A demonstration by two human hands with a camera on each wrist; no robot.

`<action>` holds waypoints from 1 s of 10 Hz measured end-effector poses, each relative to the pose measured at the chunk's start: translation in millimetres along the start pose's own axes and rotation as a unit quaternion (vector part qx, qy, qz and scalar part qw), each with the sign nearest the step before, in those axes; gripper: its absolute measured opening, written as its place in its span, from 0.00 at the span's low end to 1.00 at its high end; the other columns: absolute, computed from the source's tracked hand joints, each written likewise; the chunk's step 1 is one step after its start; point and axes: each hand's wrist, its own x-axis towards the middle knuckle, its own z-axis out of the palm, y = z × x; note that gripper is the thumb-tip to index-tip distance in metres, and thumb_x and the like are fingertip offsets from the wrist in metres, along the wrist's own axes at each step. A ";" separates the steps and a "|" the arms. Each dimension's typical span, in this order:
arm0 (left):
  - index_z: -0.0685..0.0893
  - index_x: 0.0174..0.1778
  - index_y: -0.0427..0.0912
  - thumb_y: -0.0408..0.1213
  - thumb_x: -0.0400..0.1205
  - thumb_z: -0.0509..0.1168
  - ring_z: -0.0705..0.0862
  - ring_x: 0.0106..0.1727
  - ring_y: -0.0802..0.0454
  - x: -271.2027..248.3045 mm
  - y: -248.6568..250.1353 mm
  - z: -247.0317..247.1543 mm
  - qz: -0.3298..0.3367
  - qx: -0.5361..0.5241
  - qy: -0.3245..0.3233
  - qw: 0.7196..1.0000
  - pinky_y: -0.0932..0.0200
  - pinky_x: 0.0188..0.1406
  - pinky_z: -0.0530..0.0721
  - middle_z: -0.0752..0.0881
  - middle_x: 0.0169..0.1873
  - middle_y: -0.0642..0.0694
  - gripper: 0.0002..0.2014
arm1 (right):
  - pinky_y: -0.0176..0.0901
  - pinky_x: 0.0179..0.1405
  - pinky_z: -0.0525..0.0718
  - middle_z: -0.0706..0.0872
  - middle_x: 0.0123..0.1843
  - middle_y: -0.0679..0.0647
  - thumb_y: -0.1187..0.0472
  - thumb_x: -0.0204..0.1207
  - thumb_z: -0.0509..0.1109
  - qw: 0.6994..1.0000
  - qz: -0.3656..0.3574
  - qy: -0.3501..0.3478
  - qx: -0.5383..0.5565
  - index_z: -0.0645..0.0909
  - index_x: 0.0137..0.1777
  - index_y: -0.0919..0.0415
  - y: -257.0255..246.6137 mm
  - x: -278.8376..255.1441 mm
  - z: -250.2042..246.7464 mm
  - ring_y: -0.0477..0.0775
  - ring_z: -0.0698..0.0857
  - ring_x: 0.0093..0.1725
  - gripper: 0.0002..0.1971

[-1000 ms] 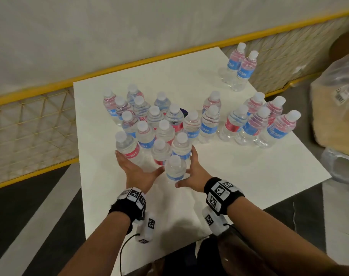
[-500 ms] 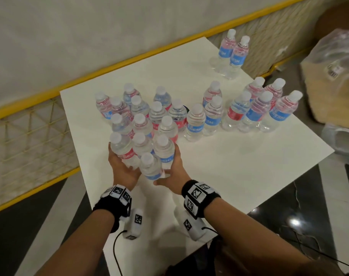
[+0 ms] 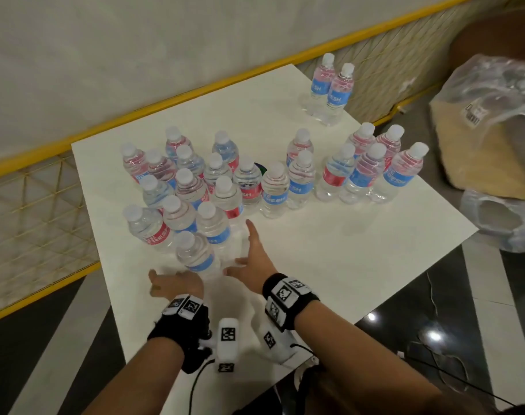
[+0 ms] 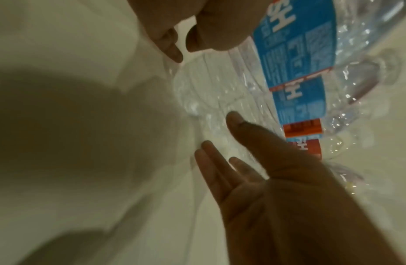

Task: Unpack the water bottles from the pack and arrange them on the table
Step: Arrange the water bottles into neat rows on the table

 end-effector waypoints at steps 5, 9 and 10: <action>0.79 0.62 0.36 0.29 0.81 0.64 0.78 0.37 0.51 -221.3 -12.5 110.2 0.053 0.156 -0.393 0.904 0.58 0.42 0.81 0.80 0.43 0.43 0.13 | 0.41 0.62 0.67 0.73 0.64 0.65 0.62 0.69 0.75 0.852 -0.114 0.457 -0.228 0.75 0.64 0.62 -44.6 -34.1 -285.1 0.65 0.73 0.64 0.23; 0.66 0.76 0.59 0.66 0.77 0.58 0.70 0.68 0.42 -246.8 35.2 248.7 0.644 0.536 -0.339 0.427 0.45 0.61 0.72 0.73 0.70 0.47 0.32 | 0.46 0.62 0.75 0.77 0.70 0.61 0.65 0.78 0.65 0.913 -0.025 0.239 -0.330 0.66 0.75 0.48 -75.3 -9.1 -352.2 0.64 0.77 0.67 0.27; 0.71 0.71 0.57 0.67 0.78 0.53 0.75 0.64 0.41 -242.2 33.3 257.5 0.682 0.533 -0.317 0.388 0.45 0.58 0.73 0.78 0.66 0.47 0.29 | 0.44 0.55 0.76 0.80 0.68 0.61 0.61 0.78 0.68 0.928 -0.001 0.230 -0.292 0.62 0.76 0.49 -71.9 -11.4 -350.5 0.64 0.80 0.64 0.28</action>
